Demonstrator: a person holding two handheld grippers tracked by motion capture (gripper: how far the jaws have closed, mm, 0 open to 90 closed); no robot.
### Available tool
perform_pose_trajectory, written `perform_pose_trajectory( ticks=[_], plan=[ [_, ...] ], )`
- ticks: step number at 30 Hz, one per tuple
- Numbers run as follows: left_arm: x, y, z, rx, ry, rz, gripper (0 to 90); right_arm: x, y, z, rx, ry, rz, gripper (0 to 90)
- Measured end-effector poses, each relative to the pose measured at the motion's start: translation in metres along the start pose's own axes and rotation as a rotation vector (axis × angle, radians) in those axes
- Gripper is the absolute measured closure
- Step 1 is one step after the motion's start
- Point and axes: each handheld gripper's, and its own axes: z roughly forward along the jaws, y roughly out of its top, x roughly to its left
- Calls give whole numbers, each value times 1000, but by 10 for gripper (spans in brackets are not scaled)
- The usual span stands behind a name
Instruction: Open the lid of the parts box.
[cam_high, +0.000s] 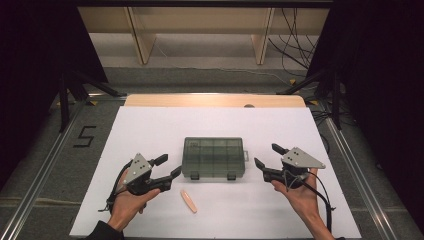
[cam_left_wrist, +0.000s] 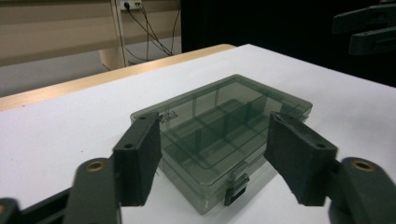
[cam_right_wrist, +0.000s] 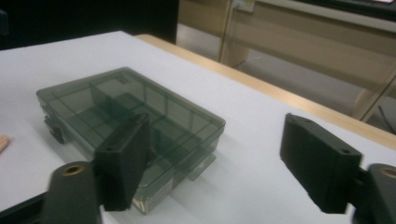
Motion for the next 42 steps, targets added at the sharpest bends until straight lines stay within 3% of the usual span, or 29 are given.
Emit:
perform_pose_trajectory(
  ticks=[3, 6, 7, 11, 16, 21, 24, 25, 26, 28, 31, 36, 37, 42],
  plan=[
    [3, -2, 4, 36, 1, 1, 445, -7, -3, 7, 17, 7, -28, 366],
    [8, -3, 7, 68, -9, 2, 526, -13, -5, 11, 56, 42, -6, 431],
    [9, -4, 7, 82, -7, -6, 559, -15, -6, 14, 42, 49, -19, 453],
    [14, -5, 9, 117, -15, -16, 684, -20, -11, 19, 67, 80, -12, 550],
    [21, -10, 16, 177, -16, 20, 808, -21, -15, 24, 83, 156, -13, 689],
    [28, -15, 26, 226, -3, 51, 891, -21, -20, 28, 143, 177, -43, 794],
    [32, -18, 31, 249, 2, 59, 898, -20, -22, 32, 162, 196, -57, 835],
    [35, -18, 32, 271, -1, 86, 898, -20, -22, 34, 162, 197, -69, 845],
    [34, -19, 35, 263, 0, 68, 898, -19, -23, 35, 174, 205, -68, 855],
    [34, -21, 39, 280, -5, 72, 898, -18, -25, 39, 184, 213, -84, 871],
    [37, -22, 42, 317, -12, 103, 898, -16, -29, 43, 215, 227, -98, 889],
    [35, -26, 48, 320, -19, 95, 899, -13, -32, 49, 250, 251, -124, 900],
    [36, -25, 48, 338, -33, 114, 898, -12, -33, 51, 256, 250, -128, 900],
    [33, -26, 49, 341, -54, 122, 899, -10, -36, 56, 286, 269, -146, 900]
  ],
)
